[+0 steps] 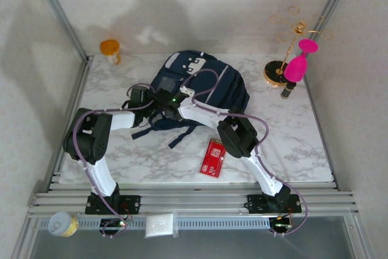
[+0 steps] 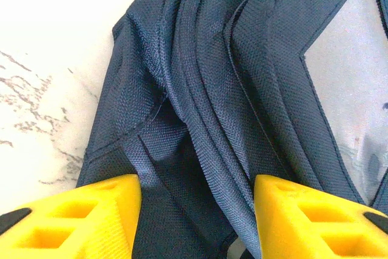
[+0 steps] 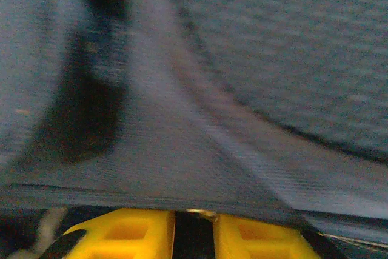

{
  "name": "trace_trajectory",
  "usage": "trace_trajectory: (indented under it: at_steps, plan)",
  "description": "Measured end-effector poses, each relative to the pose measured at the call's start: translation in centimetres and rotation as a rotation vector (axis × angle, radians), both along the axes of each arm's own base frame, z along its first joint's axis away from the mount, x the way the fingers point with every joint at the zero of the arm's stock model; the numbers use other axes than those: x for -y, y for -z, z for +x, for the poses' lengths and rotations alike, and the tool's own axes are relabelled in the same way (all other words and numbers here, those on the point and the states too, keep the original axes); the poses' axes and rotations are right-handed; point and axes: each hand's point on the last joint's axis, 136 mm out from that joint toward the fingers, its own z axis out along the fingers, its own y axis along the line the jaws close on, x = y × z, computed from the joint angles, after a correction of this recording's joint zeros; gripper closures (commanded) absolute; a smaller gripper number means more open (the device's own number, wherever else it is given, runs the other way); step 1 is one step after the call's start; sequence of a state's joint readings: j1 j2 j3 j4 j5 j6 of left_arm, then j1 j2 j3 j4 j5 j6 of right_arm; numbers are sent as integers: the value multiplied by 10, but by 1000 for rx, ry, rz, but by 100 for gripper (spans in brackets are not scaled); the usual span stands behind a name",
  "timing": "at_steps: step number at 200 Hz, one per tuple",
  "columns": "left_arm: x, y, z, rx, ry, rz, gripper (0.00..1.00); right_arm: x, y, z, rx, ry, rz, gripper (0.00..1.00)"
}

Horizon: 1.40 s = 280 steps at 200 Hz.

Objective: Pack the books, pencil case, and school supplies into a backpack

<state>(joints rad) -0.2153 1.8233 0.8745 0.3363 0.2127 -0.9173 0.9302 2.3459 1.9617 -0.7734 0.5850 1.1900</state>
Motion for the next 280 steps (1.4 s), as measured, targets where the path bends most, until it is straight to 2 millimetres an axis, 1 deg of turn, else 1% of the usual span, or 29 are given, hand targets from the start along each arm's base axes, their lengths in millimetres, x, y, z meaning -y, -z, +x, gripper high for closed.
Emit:
trace_trajectory:
  at_steps: [16, 39, 52, 79, 103, 129, 145, 174, 198, 230, 243, 255, 267, 280]
  plan:
    - [0, 0, 0, -4, -1, 2, 47, 8, -3, -6, -6, 0, -10, 80]
    - [-2, 0, 1, -5, -8, 9, 47, 22, -9, -16, -20, -5, -33, 80]
    - [-2, 0, 1, -5, -11, 12, 47, 26, -12, -19, -24, -13, -37, 80]
    - [-4, 0, 1, -3, -18, 22, 46, 24, -14, -19, -29, -31, -38, 74]
    - [-5, 0, 1, -3, -19, 22, 45, 21, -15, -18, -38, -53, -29, 65]
    - [-5, 0, 1, -3, -20, 24, 45, 15, -15, -15, -51, -97, -9, 63]
    - [-5, 1, 2, -3, -22, 26, 45, 10, -16, -14, -54, -135, -11, 57]
    - [-5, 1, 1, -1, -26, 33, 45, 1, -19, -10, -52, -169, -21, 56]
    - [-5, 1, 1, 0, -28, 36, 44, 6, -19, -8, -53, -164, -45, 54]
    - [-4, 1, 1, 0, -29, 39, 44, 9, -22, -5, -39, -176, -71, 55]
    - [-5, 0, 2, 1, -30, 40, 44, 10, -25, -4, -42, -172, -71, 49]
    - [-4, 0, 2, 1, -30, 40, 44, 7, -31, -5, -39, -170, -59, 44]
    - [-4, 0, 1, 1, -30, 40, 44, 2, -33, -6, -32, -165, -41, 42]
    - [-4, 0, 2, 0, -30, 40, 44, -2, -34, -9, -32, -161, -27, 43]
